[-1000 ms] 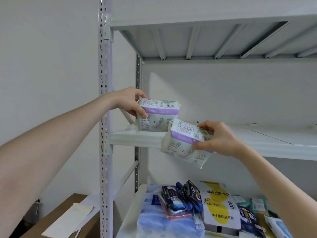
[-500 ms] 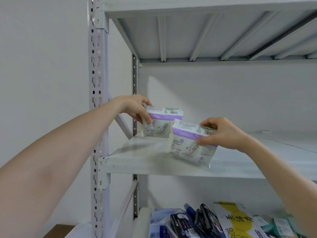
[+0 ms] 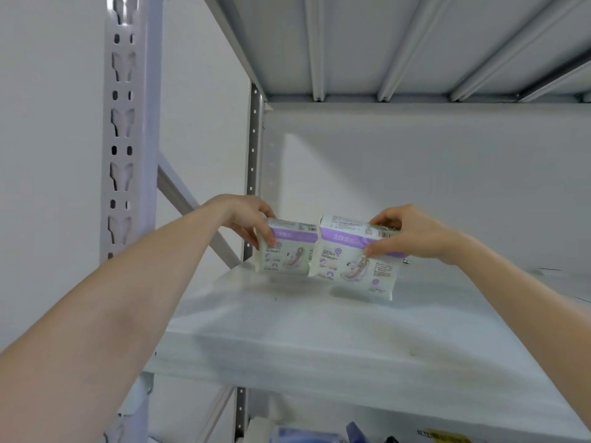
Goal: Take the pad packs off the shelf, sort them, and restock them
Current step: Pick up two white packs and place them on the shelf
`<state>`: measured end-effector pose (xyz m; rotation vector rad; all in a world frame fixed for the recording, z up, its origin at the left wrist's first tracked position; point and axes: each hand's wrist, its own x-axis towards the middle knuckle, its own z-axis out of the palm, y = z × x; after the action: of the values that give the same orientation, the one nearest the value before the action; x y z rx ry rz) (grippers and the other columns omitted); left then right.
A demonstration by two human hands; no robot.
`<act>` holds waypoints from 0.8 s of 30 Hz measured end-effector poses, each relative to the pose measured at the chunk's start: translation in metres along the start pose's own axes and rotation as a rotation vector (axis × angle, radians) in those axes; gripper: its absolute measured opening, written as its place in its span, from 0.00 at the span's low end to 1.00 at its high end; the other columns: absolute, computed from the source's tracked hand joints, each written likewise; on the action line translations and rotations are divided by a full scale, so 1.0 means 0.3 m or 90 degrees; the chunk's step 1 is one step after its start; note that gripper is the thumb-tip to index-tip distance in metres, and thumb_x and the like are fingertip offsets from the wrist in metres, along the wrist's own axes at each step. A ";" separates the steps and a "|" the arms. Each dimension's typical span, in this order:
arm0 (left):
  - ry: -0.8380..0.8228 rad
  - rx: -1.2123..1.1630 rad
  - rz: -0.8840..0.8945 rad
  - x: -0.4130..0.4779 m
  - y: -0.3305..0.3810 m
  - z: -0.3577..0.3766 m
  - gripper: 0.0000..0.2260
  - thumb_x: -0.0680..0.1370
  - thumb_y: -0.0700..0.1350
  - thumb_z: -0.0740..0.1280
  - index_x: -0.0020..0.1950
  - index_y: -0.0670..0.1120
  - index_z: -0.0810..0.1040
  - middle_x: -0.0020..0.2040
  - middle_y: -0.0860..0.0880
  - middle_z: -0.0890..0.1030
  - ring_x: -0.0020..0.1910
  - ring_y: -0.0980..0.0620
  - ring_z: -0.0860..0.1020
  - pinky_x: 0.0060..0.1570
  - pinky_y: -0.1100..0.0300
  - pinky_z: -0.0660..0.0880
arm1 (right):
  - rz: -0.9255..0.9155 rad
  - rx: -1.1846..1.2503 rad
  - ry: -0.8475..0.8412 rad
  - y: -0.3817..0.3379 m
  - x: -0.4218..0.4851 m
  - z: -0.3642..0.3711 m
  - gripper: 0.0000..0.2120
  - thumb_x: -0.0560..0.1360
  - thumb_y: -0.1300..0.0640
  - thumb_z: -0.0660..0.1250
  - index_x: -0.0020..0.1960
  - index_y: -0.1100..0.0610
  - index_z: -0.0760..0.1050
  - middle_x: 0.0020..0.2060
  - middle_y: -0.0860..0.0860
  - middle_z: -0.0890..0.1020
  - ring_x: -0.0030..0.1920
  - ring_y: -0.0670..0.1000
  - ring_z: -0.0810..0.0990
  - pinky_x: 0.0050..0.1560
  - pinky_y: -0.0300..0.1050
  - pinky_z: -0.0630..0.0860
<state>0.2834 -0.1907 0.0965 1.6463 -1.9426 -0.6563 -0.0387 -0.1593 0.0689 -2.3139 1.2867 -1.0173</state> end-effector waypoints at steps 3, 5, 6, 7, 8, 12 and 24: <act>-0.007 -0.004 -0.023 0.054 -0.041 -0.007 0.27 0.64 0.36 0.80 0.60 0.43 0.75 0.52 0.41 0.83 0.47 0.43 0.84 0.52 0.48 0.80 | -0.003 -0.008 -0.022 0.021 0.071 0.028 0.20 0.60 0.51 0.81 0.48 0.50 0.79 0.44 0.48 0.84 0.40 0.46 0.84 0.34 0.41 0.78; -0.010 -0.011 -0.039 0.079 -0.067 -0.013 0.27 0.64 0.36 0.80 0.60 0.43 0.76 0.52 0.41 0.84 0.47 0.43 0.84 0.51 0.49 0.81 | -0.001 -0.009 -0.043 0.026 0.108 0.046 0.21 0.60 0.51 0.81 0.49 0.50 0.79 0.45 0.49 0.83 0.41 0.47 0.84 0.34 0.41 0.79; -0.008 -0.019 -0.045 0.089 -0.081 -0.016 0.27 0.63 0.36 0.80 0.60 0.43 0.76 0.52 0.42 0.84 0.47 0.43 0.84 0.51 0.49 0.81 | 0.001 -0.013 -0.052 0.027 0.124 0.055 0.21 0.59 0.50 0.81 0.49 0.50 0.79 0.46 0.49 0.83 0.42 0.47 0.84 0.35 0.43 0.80; -0.006 -0.028 -0.051 0.098 -0.096 -0.019 0.27 0.63 0.36 0.80 0.60 0.43 0.76 0.52 0.42 0.84 0.48 0.43 0.84 0.51 0.49 0.81 | 0.003 -0.018 -0.059 0.029 0.137 0.063 0.21 0.59 0.50 0.81 0.49 0.50 0.79 0.46 0.49 0.83 0.42 0.47 0.84 0.37 0.45 0.82; -0.005 -0.039 -0.057 0.105 -0.108 -0.022 0.27 0.63 0.35 0.80 0.59 0.44 0.77 0.52 0.42 0.84 0.48 0.43 0.84 0.52 0.49 0.80 | 0.005 -0.023 -0.065 0.030 0.150 0.071 0.22 0.59 0.50 0.81 0.49 0.50 0.79 0.46 0.49 0.83 0.43 0.48 0.84 0.39 0.47 0.83; 0.006 -0.057 -0.062 0.123 -0.142 -0.029 0.25 0.64 0.35 0.79 0.59 0.44 0.77 0.52 0.42 0.84 0.48 0.43 0.84 0.54 0.50 0.80 | 0.010 -0.021 -0.080 0.045 0.179 0.096 0.23 0.60 0.51 0.81 0.51 0.52 0.78 0.48 0.51 0.82 0.43 0.49 0.84 0.36 0.42 0.79; 0.126 -0.083 -0.009 0.168 -0.194 0.022 0.28 0.68 0.36 0.78 0.65 0.40 0.73 0.60 0.44 0.78 0.53 0.47 0.82 0.49 0.55 0.81 | 0.025 -0.018 -0.067 0.064 0.190 0.144 0.23 0.65 0.51 0.79 0.56 0.55 0.76 0.50 0.50 0.81 0.46 0.49 0.82 0.34 0.40 0.77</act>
<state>0.3154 -0.2489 0.0570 1.5828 -1.7134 -0.5881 -0.0001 -0.2204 0.0525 -2.3203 1.3072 -0.8587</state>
